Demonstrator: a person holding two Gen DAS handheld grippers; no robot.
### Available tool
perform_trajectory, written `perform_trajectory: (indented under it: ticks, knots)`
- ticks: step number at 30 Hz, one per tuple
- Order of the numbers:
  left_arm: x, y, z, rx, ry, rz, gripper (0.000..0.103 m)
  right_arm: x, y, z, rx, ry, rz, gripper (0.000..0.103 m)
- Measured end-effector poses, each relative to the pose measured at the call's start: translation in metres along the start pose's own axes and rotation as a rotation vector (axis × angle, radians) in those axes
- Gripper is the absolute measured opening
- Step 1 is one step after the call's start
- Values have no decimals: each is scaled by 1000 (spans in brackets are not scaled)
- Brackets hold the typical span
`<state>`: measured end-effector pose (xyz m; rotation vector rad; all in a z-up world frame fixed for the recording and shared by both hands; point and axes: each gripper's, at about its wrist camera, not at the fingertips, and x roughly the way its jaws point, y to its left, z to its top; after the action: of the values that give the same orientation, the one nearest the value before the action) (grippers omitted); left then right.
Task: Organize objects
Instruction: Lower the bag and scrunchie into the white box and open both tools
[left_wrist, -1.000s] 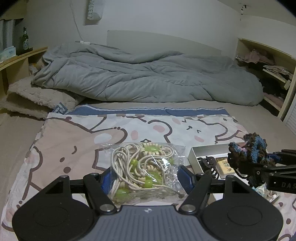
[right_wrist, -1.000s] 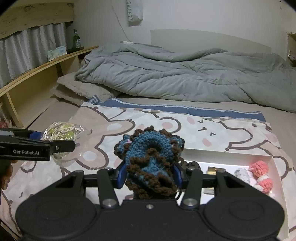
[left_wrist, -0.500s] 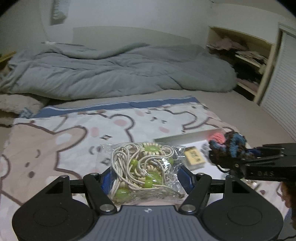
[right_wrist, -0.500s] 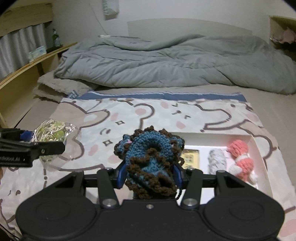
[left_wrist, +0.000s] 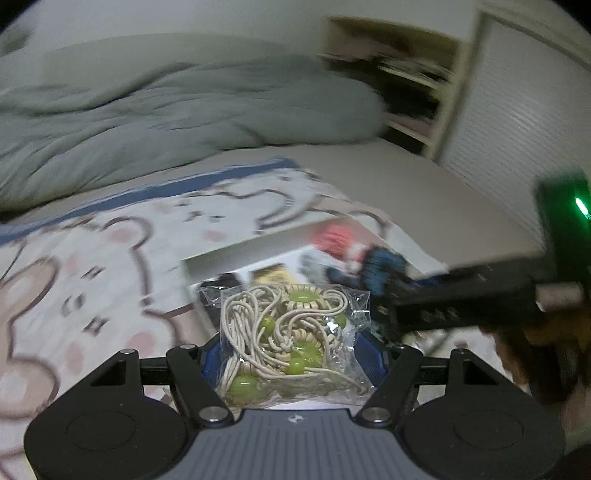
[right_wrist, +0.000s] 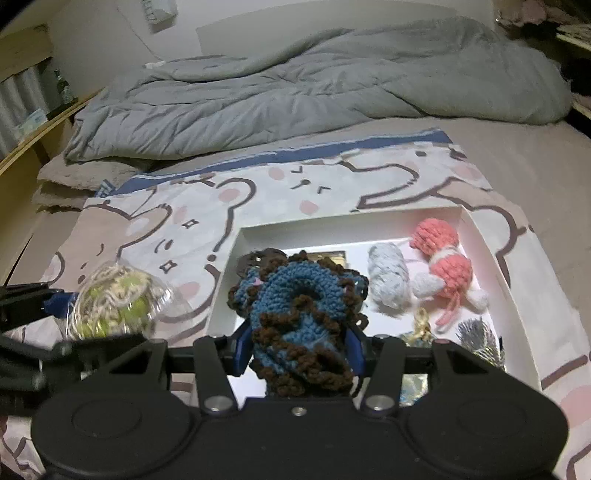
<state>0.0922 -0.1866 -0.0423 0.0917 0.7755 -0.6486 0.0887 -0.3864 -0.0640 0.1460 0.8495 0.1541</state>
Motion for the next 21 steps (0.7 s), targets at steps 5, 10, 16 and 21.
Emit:
perform_trajectory:
  ticks: [5, 10, 16, 21]
  knots:
    - [16, -9, 0, 194, 23, -60, 71, 6, -12, -3, 18, 22, -12, 51]
    - [29, -3, -3, 326, 60, -109, 71, 11, -20, -2, 37, 37, -13, 51]
    - [40, 0, -8, 471, 102, -171, 71, 18, -25, -3, 60, 60, -4, 51]
    - [53, -3, -14, 538, 142, -228, 71, 27, -26, -4, 77, 88, 14, 51]
